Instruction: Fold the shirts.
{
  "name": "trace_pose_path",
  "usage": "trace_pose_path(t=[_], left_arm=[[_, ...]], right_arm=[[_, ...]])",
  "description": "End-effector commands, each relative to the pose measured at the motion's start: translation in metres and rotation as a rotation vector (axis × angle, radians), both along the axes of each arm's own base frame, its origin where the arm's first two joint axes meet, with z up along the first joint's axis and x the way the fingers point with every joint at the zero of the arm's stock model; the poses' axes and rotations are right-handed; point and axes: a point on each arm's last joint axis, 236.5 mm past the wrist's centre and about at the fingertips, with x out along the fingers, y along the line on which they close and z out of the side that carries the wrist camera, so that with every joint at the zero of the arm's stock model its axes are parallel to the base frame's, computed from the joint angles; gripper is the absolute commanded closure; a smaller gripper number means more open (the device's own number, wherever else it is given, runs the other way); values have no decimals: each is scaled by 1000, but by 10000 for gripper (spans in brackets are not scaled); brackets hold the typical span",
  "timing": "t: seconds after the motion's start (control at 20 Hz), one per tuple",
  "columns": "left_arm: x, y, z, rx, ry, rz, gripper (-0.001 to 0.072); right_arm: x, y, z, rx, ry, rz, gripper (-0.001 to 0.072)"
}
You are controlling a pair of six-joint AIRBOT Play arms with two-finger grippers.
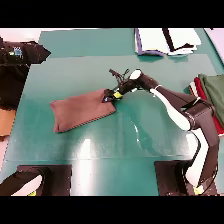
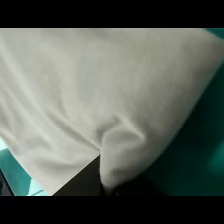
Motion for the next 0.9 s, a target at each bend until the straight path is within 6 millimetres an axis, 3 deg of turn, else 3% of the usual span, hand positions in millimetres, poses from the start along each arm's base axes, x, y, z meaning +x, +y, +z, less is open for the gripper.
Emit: trace_pose_path(t=[0.0, 0.1, 0.2, 0.3, 0.4, 0.5, 0.65, 0.75, 0.85], left_arm=[[-6, -15, 1, -17, 8, -37, 682], [-16, -40, 1, -6, 2, -101, 682], [-28, -69, 3, -7, -11, -174, 681], [-39, -92, 6, -14, -24, -229, 681], [-46, -104, 7, -17, -27, -261, 680], [-49, -108, 7, -23, -25, -274, 680], [-50, -109, 8, -51, -6, -261, 680], [-50, -109, 8, -76, 13, -244, 680], [-50, -110, 8, -82, 17, -241, 680]], right_arm=[[31, 4, 36, 31, -145, -20, 696], [63, -38, 69, -27, -261, -65, 696], [92, -102, 104, -97, -359, -156, 696], [114, -185, 139, -169, -424, -289, 696], [124, -278, 166, -250, -454, -444, 696], [119, -371, 188, -313, -463, -598, 696], [98, -490, 208, -368, -458, -822, 696], [78, -557, 212, -397, -443, -958, 696], [58, -607, 210, -424, -423, -1062, 696]])
